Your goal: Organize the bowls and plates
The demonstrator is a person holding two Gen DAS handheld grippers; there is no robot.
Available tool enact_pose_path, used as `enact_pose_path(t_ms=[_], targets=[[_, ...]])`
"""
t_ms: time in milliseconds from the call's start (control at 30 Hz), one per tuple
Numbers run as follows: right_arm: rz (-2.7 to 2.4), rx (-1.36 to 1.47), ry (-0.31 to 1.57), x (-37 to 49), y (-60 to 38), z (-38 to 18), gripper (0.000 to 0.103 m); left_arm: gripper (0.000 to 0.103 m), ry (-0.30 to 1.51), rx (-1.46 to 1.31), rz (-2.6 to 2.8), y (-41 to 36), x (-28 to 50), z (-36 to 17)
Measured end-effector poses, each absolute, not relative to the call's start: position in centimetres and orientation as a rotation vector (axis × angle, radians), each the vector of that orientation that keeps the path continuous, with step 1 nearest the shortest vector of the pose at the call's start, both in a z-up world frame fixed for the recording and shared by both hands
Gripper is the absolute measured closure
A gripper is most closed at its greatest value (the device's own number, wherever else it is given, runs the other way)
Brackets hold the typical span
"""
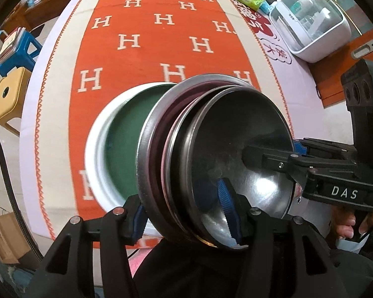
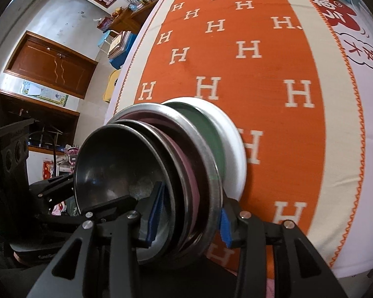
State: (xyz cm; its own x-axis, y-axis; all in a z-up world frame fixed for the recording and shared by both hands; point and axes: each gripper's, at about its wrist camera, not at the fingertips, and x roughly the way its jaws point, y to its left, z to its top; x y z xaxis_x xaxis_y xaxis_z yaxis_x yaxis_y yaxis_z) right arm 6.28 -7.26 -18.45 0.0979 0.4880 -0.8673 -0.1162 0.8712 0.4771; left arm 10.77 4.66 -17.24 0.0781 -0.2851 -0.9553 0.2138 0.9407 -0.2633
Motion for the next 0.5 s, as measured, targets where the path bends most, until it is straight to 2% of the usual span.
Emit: enact_pose_path(t_ms=[500], targets=[[0.285, 0.374, 1.458, 6.0, -4.0, -20.5, 0.053, 0.050, 1.517, 0.050, -0.514, 6.3, 13.9, -19.7]])
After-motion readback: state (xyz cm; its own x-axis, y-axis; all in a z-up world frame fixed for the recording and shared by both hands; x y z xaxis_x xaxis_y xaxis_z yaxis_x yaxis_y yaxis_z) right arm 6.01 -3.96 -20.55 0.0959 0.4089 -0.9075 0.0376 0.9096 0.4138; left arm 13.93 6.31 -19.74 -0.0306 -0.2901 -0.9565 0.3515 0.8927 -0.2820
